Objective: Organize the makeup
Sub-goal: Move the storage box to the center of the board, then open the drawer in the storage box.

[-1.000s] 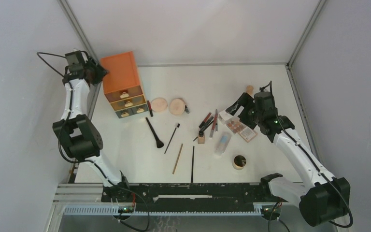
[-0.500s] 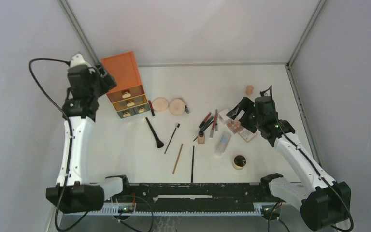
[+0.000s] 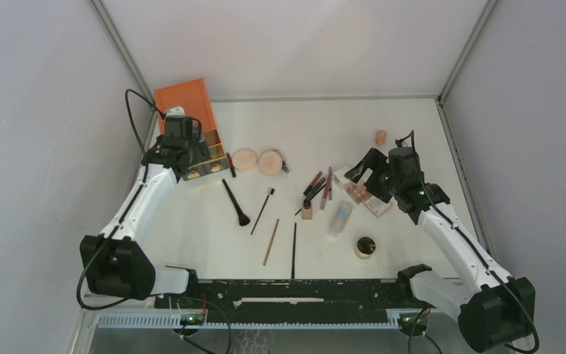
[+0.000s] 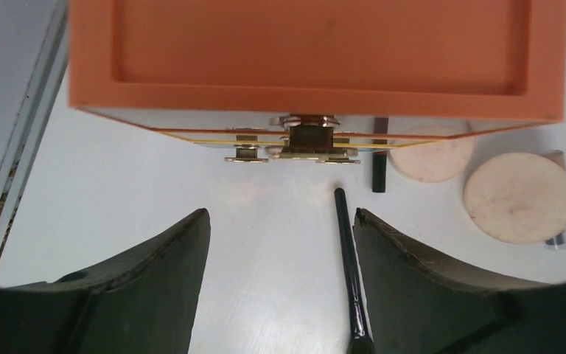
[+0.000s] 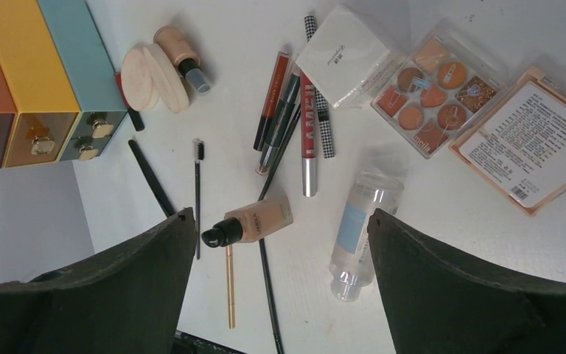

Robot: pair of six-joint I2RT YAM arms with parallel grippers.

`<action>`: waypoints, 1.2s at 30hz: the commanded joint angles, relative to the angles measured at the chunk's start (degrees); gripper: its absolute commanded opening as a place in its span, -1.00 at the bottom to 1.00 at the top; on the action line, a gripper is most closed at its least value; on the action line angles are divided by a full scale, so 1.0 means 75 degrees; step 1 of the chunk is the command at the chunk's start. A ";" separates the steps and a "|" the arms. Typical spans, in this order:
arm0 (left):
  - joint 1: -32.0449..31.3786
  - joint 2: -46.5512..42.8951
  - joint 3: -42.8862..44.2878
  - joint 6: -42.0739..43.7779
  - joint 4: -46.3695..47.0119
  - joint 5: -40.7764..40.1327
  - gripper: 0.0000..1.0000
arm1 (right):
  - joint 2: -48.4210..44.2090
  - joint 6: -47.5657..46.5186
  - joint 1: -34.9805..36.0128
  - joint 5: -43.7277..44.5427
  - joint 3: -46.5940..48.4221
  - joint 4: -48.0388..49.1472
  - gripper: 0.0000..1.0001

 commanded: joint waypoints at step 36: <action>0.0401 0.0066 0.0256 0.0681 0.1181 0.2011 -0.37 | -0.0353 -0.0007 -0.0015 -0.0028 -0.0217 0.0245 0.85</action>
